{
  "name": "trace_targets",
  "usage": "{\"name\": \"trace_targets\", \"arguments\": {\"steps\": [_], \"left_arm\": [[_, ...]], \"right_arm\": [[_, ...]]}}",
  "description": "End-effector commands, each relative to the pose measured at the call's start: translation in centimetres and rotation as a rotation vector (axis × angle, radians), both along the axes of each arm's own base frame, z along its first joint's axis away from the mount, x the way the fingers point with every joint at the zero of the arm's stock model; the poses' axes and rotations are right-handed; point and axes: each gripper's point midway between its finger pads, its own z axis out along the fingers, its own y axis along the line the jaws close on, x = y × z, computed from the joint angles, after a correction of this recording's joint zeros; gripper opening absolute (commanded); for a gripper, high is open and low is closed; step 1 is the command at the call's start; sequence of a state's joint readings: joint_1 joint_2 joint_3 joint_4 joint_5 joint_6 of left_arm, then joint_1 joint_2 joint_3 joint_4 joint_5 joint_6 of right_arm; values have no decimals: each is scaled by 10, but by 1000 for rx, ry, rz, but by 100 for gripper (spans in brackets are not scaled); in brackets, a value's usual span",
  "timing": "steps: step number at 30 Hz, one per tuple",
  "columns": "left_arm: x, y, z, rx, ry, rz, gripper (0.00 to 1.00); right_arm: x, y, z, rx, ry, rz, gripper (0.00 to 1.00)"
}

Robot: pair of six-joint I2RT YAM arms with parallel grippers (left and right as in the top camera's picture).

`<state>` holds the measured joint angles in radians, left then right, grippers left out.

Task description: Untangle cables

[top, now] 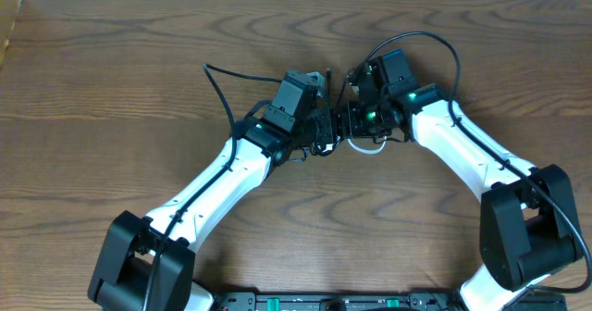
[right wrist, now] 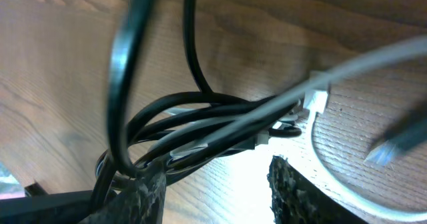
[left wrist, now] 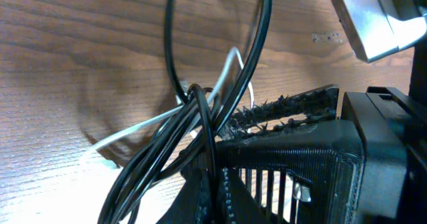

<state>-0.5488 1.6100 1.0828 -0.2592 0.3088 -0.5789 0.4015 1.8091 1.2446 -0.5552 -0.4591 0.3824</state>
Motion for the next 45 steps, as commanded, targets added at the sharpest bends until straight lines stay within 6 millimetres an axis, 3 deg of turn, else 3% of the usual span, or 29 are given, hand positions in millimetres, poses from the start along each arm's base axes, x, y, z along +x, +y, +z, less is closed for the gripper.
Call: {"name": "trace_targets", "arguments": {"steps": [1, 7, 14, 18, 26, 29, 33, 37, 40, 43, 45], "left_arm": [[-2, -4, 0, -15, 10, -14, 8], [-3, -4, 0, -17, 15, -13, 8], [-13, -18, 7, -97, 50, -78, 8], [-22, -27, 11, -148, 81, -128, 7], [-32, -36, 26, -286, 168, -167, 8], [-22, -28, 35, -346, 173, -154, 7], [-1, 1, 32, -348, 175, -68, 8], [2, 34, 9, -213, 167, -33, 9], [-7, 65, -22, -18, 226, 68, 31], [-13, 69, -30, 9, 265, 76, 75], [-15, 61, -26, -34, 267, 35, 79]], "right_arm": [[0, 13, 3, 33, 14, -10, 47], [7, 14, 6, 49, 0, -44, 43], [28, -1, -1, -30, -44, -177, 42], [34, -3, -16, -57, -44, -189, 41], [20, -22, -49, -150, 66, -212, 30], [16, -32, -52, -173, 98, -223, 30], [5, -49, -58, -223, 143, -214, 27], [-4, -74, -66, -324, 180, -236, 2], [-5, -78, -66, -338, 180, -217, 1], [-6, -77, -66, -332, 174, -188, 1], [-7, -72, -65, -308, 164, -145, 1]]}}
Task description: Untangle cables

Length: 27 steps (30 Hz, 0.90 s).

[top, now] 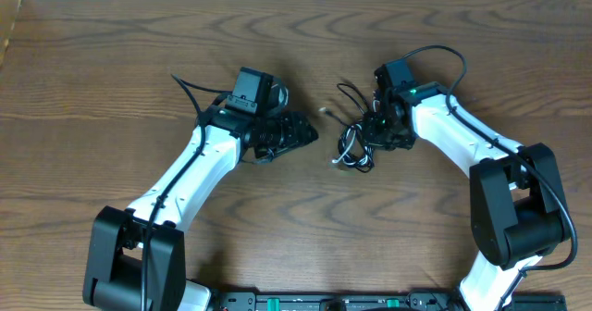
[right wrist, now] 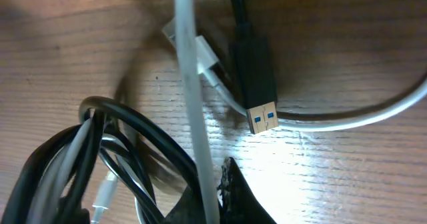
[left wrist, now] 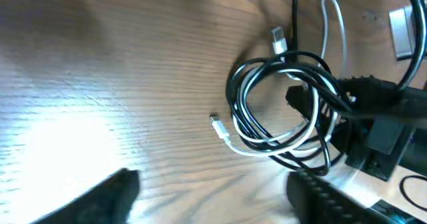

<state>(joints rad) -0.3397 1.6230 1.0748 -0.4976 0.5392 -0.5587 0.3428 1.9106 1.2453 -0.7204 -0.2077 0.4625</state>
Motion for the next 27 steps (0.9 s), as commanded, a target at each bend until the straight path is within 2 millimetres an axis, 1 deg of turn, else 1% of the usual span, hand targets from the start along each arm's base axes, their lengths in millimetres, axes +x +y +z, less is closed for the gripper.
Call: {"name": "trace_targets", "arguments": {"steps": [1, 2, 4, 6, 8, 9, 11, 14, 16, 17, 18, 20, 21, 24, 27], "left_arm": [[4, -6, 3, -13, -49, -64, 83], [3, -13, 8, -57, -60, -94, 86], [2, -26, 20, -145, -77, -136, 87], [2, -42, 38, -257, -108, -193, 87], [0, -58, 60, -378, -161, -268, 87], [-1, -64, 67, -412, -179, -294, 87], [-4, -69, 70, -429, -167, -298, 87], [-8, -73, 69, -439, -114, -271, 79], [-7, -73, 69, -449, -77, -235, 74], [-7, -74, 70, -453, -65, -223, 68], [-6, -74, 70, -455, -60, -216, 56], [-6, -74, 71, -460, -47, -203, 37], [-6, -74, 71, -464, -42, -201, 33], [-7, -75, 73, -477, -32, -203, 33], [-9, -77, 77, -498, -32, -216, 32]], "right_arm": [[2, 4, 0, 20, -22, 92, 1], [1, 9, 2, 49, -22, 122, 1], [-3, 18, 5, 101, -18, 167, 1], [-5, 22, 6, 124, -10, 178, 1], [-7, 23, 7, 136, -3, 180, 1], [-8, 24, 7, 143, 0, 180, 1], [-8, 26, 8, 150, 1, 178, 1], [-7, 28, 13, 173, 12, 161, 1], [-5, 30, 20, 193, 19, 152, 1], [-3, 33, 26, 215, 20, 153, 1], [-1, 35, 32, 237, 16, 158, 1], [4, 44, 50, 318, -8, 194, 1], [7, 49, 61, 372, -20, 206, 1], [15, 57, 90, 527, -48, 220, 1], [21, 59, 107, 637, -63, 221, 1]]}}
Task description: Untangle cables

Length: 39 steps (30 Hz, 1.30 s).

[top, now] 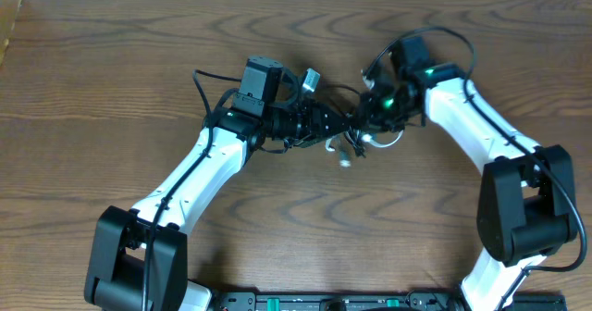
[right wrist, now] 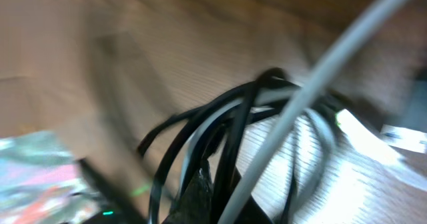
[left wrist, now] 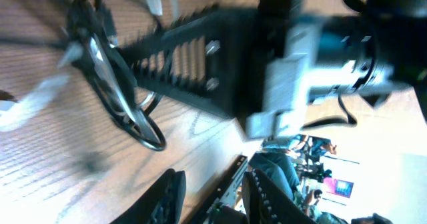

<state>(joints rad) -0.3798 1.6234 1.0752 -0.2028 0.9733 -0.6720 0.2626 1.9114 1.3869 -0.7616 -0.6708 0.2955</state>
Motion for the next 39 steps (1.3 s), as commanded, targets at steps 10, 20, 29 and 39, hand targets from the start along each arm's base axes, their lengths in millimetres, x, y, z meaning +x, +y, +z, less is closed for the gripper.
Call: {"name": "trace_targets", "arguments": {"steps": [10, 20, 29, 39], "left_arm": [[-2, 0, -4, 6, 71, 15, 32], [-7, 17, -52, 212, 195, 125, 70], [17, -3, -65, 79, 236, 117, 60], [36, -3, -75, 84, 215, 184, 32]], "right_arm": [[6, 5, 43, 240, -14, 29, 1], [7, 2, 39, 212, -18, 19, 1], [8, 1, 37, 197, -19, 14, 1], [8, -1, 35, 186, -16, 11, 1]]}}
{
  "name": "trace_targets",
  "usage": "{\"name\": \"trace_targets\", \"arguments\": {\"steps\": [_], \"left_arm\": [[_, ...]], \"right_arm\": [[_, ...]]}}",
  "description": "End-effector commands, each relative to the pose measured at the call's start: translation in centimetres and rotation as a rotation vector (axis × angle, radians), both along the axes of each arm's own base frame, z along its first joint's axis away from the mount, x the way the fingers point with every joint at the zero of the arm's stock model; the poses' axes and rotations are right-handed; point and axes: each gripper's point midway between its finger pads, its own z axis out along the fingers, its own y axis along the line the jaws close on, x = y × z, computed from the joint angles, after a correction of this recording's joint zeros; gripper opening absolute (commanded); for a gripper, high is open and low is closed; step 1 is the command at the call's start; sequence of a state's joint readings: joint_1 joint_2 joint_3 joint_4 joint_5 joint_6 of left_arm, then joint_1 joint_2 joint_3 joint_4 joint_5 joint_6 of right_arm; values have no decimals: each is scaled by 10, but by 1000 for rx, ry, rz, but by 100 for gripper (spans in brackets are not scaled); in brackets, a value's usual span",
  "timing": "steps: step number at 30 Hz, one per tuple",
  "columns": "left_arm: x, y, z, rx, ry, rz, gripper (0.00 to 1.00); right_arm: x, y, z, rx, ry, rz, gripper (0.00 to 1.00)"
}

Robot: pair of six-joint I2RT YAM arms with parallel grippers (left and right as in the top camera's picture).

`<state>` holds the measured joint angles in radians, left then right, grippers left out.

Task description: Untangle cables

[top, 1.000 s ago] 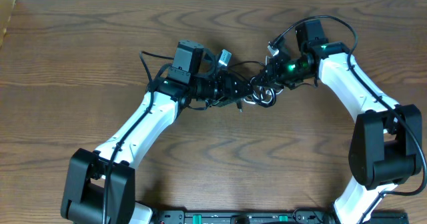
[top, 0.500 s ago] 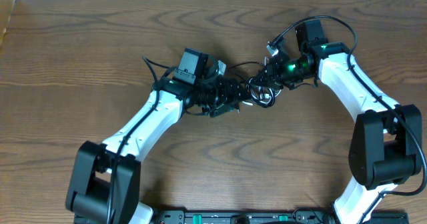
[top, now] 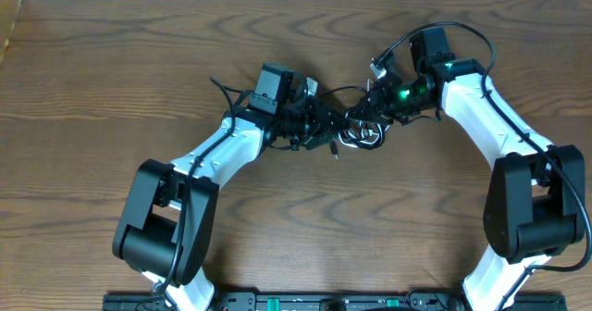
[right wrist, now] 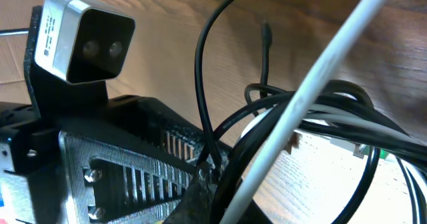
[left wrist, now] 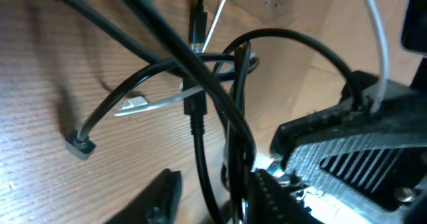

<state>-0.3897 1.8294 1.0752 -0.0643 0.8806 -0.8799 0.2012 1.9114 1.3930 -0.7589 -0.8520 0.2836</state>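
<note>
A tangle of black cables [top: 356, 133] with a thin white cable [left wrist: 155, 103] through it hangs between the two grippers at the table's middle. My right gripper [top: 372, 114] is shut on the bundle; black strands and the white cable [right wrist: 313, 84] run down beside its one visible finger [right wrist: 200, 201]. My left gripper [top: 324, 126] reaches in from the left, open, with two black strands [left wrist: 200, 164] passing between its fingers [left wrist: 162, 196]. A small grey plug [left wrist: 79, 146] lies loose on the wood.
The wooden table [top: 111, 61] runs out on every side. The two arms stand nearly fingertip to fingertip. The left wrist's camera housing [right wrist: 80, 44] fills the left of the right wrist view. A black lead arcs over the right wrist [top: 444, 29].
The left arm has swung further in, so its fingers are now round two black strands. The right gripper has shifted slightly right with the bundle still in it.
Both grippers were together on the tangle at the table's middle. The left then stood back, wide open, while the right held the bundle on the table. The left was back at the bundle afterwards, and now has strands between its fingers.
</note>
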Motion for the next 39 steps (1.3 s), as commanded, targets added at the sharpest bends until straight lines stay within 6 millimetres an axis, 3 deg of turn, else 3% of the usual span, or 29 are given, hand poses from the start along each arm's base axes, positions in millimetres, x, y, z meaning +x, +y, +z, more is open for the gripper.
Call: {"name": "trace_targets", "arguments": {"steps": [1, 5, 6, 18, 21, 26, 32, 39], "left_arm": [[8, 3, -3, 27, -5, 39, 29], [12, 6, -6, 48, 0, 70, 19], [12, 6, -7, 53, 3, 78, 12], [8, -7, -6, 61, -40, 49, 7], [22, -7, 11, 31, -171, 26, 8], [39, 12, 43, 4, -266, 72, 7], [43, 33, 86, -71, -328, 90, 7], [43, 47, 115, -113, -381, 100, 7]], "right_arm": [[4, 1, 13, 16, -40, 8, 1], [4, 1, 13, 16, -40, 8, 1], [4, 1, 13, 16, -40, 8, 1], [6, -4, 6, -32, -43, -7, 1], [6, -14, -4, -109, -31, -27, 1], [4, -46, -30, -336, 26, -118, 1], [-3, -84, -48, -564, 89, -221, 1], [-8, -100, -54, -654, 103, -238, 1]]}}
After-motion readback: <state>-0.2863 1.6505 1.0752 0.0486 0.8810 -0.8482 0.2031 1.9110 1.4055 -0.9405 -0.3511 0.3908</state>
